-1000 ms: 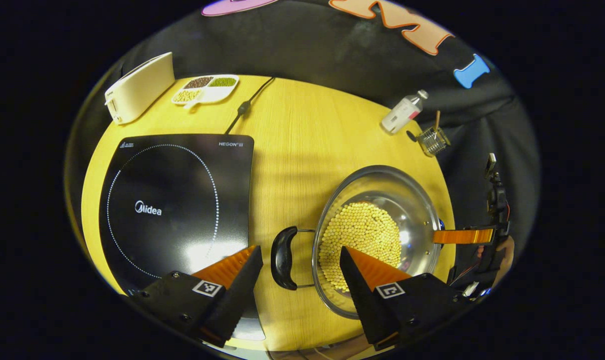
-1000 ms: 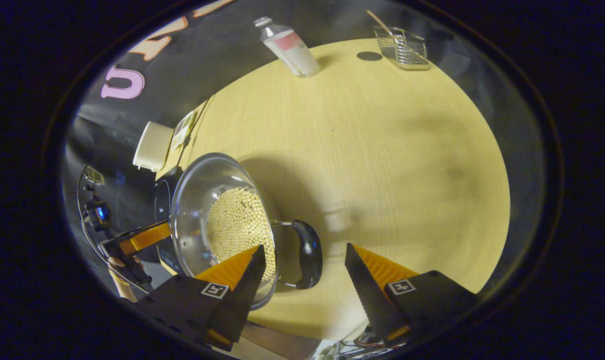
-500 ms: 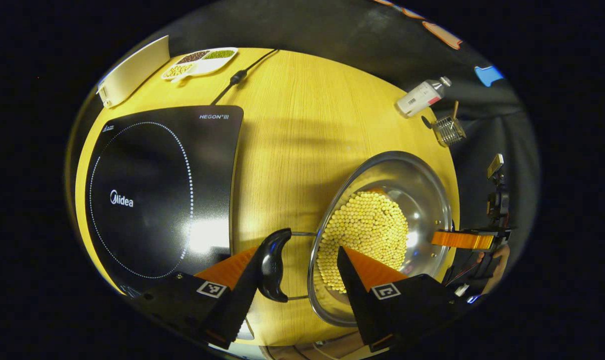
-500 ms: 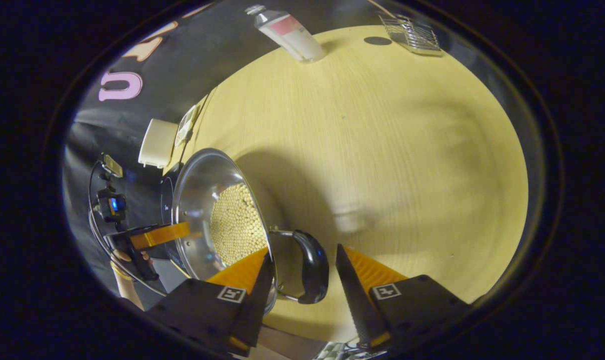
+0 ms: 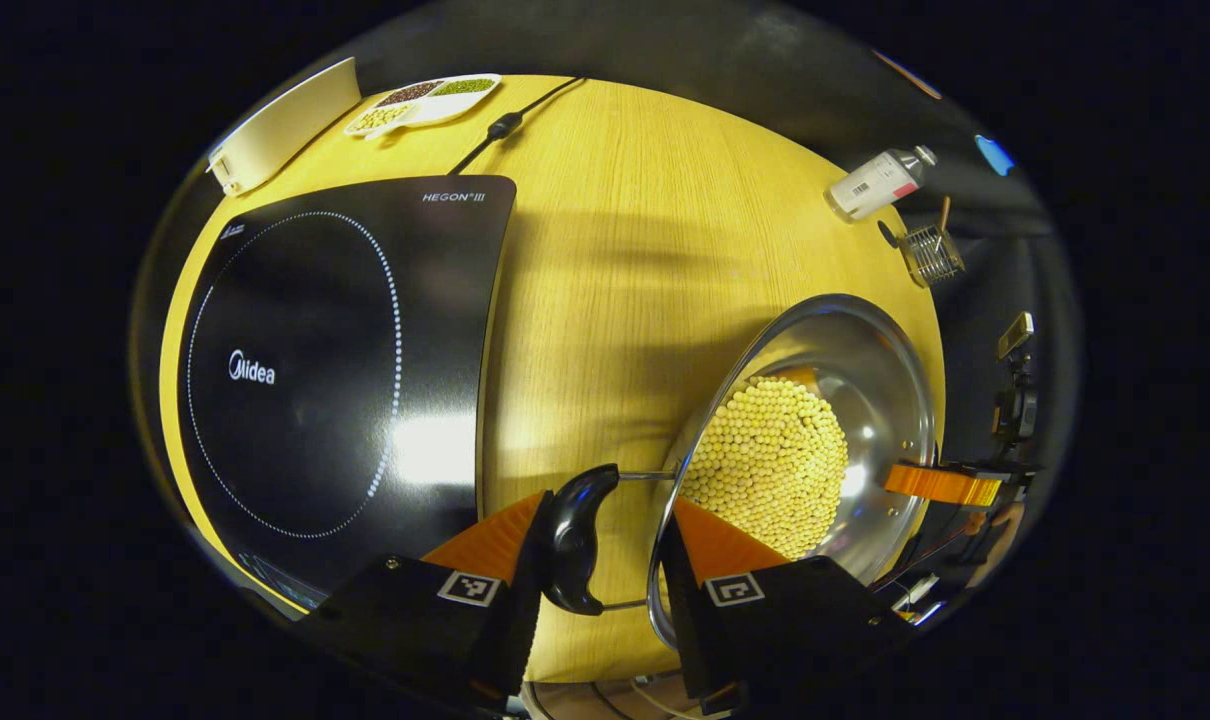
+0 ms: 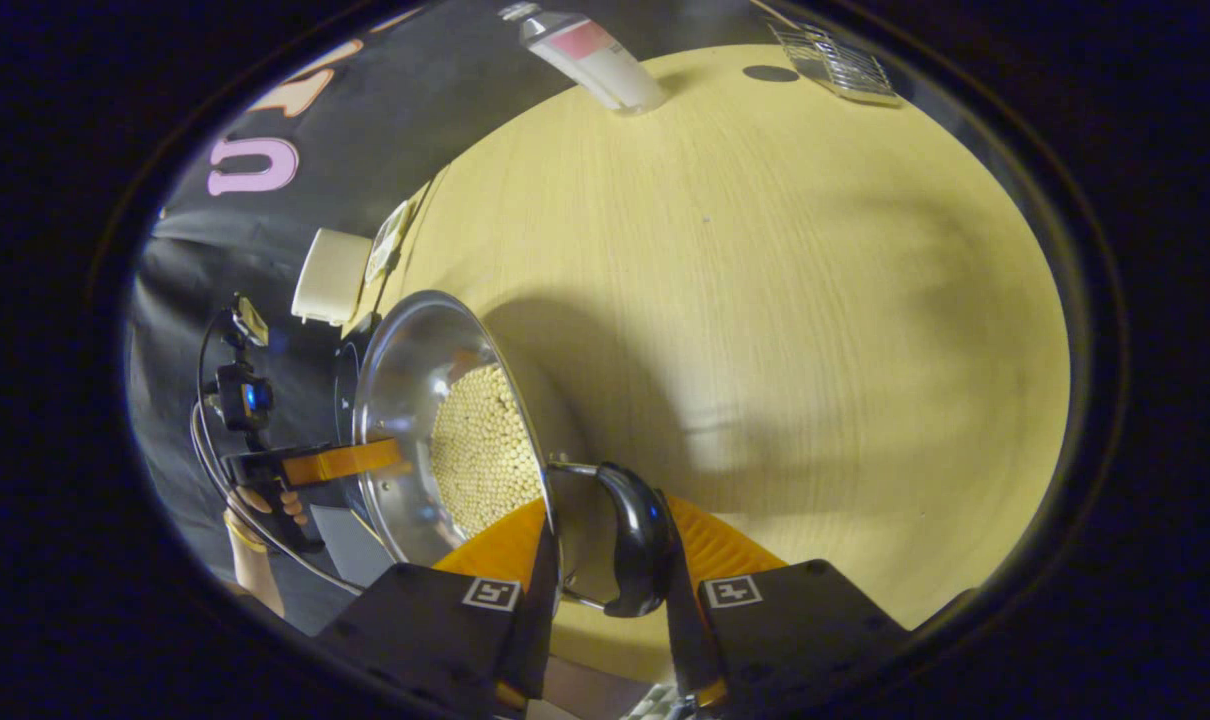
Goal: First push the handle of the pot to place it horizontally, then grasp the pot with both hands and set it on the induction cooktop.
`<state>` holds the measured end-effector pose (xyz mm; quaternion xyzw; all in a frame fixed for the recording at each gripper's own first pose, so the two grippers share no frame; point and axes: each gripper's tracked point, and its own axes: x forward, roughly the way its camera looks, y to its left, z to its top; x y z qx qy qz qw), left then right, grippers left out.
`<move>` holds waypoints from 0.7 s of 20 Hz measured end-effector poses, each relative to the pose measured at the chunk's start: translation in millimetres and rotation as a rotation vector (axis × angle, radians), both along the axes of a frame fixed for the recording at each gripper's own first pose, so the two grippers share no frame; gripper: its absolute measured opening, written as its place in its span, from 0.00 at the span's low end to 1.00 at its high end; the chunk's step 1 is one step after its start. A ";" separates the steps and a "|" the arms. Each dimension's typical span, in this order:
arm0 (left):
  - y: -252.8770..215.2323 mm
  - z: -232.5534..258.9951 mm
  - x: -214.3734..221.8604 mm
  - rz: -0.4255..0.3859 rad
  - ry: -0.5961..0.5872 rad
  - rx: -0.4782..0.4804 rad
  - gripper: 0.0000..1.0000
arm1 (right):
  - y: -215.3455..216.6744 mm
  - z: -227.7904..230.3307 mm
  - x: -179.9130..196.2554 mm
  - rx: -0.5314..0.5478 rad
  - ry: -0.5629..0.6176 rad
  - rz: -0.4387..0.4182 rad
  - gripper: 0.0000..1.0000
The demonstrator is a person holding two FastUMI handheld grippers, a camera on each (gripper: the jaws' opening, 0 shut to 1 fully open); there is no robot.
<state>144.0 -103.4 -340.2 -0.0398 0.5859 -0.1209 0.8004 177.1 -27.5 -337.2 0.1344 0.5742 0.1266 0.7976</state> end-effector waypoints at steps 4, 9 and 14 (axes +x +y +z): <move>-3.8 19.3 -22.4 -0.024 -0.002 0.008 0.60 | -9.8 12.5 -30.7 0.023 0.029 -0.012 0.47; -0.5 43.6 -54.1 -0.034 0.008 0.009 0.59 | -7.3 22.8 -68.3 0.052 0.063 -0.029 0.52; 18.6 58.6 -77.4 -0.029 0.016 0.020 0.59 | 9.2 33.4 -95.2 0.072 0.057 -0.014 0.52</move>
